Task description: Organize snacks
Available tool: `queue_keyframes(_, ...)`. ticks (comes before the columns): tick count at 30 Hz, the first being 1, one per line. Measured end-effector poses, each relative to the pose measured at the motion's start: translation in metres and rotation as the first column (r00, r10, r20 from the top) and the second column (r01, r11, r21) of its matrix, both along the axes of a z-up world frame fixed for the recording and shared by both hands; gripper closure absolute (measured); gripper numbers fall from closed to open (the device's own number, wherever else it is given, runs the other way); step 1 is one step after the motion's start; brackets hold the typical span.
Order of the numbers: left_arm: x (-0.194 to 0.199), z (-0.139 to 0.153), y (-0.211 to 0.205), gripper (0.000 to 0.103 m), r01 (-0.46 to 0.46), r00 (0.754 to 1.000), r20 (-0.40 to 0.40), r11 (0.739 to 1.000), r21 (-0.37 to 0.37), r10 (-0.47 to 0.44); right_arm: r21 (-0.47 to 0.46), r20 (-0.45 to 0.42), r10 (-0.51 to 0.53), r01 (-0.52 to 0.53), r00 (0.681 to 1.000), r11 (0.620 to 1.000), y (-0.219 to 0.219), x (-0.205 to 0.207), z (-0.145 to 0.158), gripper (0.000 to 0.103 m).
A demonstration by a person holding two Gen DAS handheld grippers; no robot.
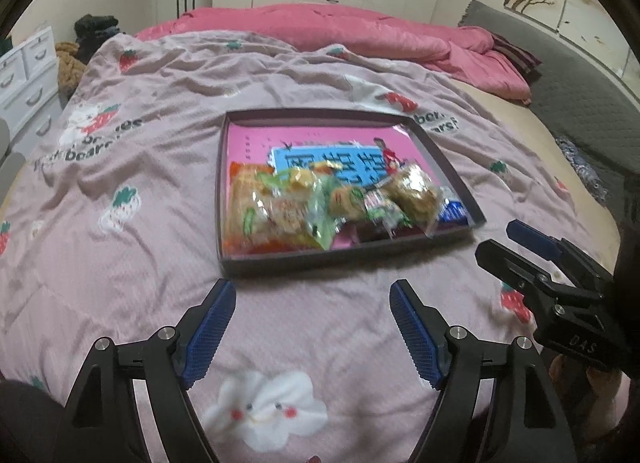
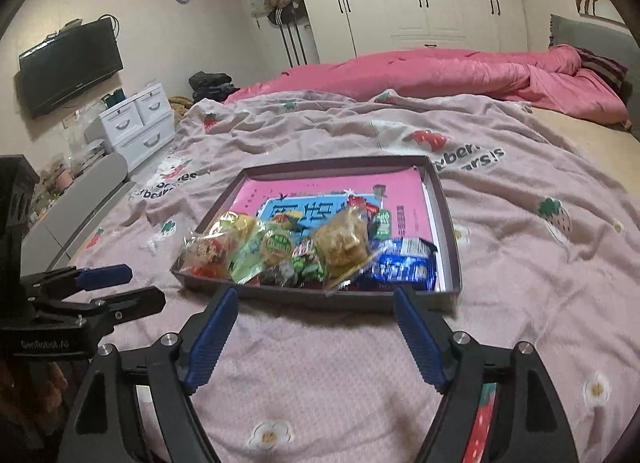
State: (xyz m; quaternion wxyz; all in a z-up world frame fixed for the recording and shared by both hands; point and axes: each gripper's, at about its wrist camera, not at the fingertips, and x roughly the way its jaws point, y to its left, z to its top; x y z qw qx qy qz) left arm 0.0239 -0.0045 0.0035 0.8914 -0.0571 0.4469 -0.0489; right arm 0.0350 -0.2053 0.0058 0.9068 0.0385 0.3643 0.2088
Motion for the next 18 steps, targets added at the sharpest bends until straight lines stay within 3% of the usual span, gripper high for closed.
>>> queue_keyframes(18, -0.020, -0.003, -0.003, 0.022, -0.002, 1.000, -0.013, 1.000, 0.001, 0.002, -0.052, 0.000, 0.002, -0.002, 1.000, 0.999, 0.007, -0.027, 0.000, 0.016)
